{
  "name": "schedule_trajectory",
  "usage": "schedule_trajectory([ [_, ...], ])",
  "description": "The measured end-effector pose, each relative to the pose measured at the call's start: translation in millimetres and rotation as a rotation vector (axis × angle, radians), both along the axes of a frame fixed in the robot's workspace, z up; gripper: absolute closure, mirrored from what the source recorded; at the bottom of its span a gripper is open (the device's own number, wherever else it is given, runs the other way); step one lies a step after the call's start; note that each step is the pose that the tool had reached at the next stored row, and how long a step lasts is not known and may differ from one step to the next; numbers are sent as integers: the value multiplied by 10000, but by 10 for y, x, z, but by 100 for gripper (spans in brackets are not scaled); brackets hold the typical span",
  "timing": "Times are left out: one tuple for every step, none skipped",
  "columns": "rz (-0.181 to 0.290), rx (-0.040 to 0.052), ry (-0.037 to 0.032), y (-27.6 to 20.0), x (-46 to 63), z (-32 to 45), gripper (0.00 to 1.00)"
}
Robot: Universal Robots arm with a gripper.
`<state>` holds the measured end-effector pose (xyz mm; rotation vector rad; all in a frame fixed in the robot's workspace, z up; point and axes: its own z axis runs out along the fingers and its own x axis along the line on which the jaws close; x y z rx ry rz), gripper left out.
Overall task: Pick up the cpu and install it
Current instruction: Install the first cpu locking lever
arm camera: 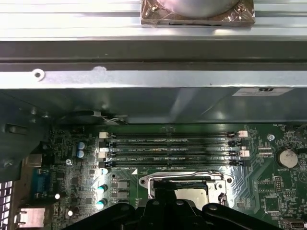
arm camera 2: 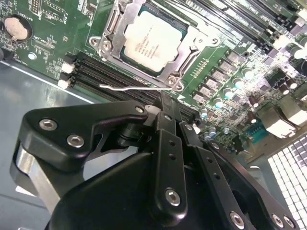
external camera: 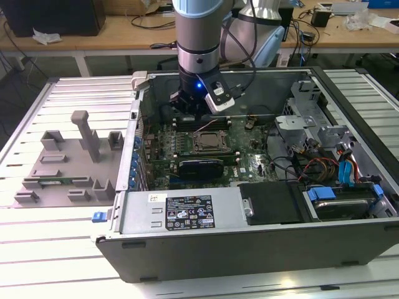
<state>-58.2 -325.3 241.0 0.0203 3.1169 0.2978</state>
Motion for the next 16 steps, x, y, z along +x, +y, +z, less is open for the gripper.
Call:
schedule_trajectory([
  [0,0,0,0,7,-6,89],
  [0,-2,1,0,12,-9,89],
  [0,-1,0,0,17,-14,89],
  [0,-2,0,0,22,-16,89],
  [-1,0,-1,0,31,-19,89],
  [1,-1,1,0,39,-21,89],
  [0,-2,1,0,42,-24,89],
  [0,-1,0,0,46,-26,89],
  [-1,2,-8,0,47,-35,89],
  [-2,-2,-33,0,47,-41,89],
  [-1,-7,-72,0,47,-46,89],
  [0,-12,-113,0,47,-52,89],
  [0,-15,-152,0,47,-57,89],
  [0,-19,-188,0,47,-62,89],
  [0,-25,-234,0,47,-67,89],
  [0,-32,-315,-1,47,-74,89],
])
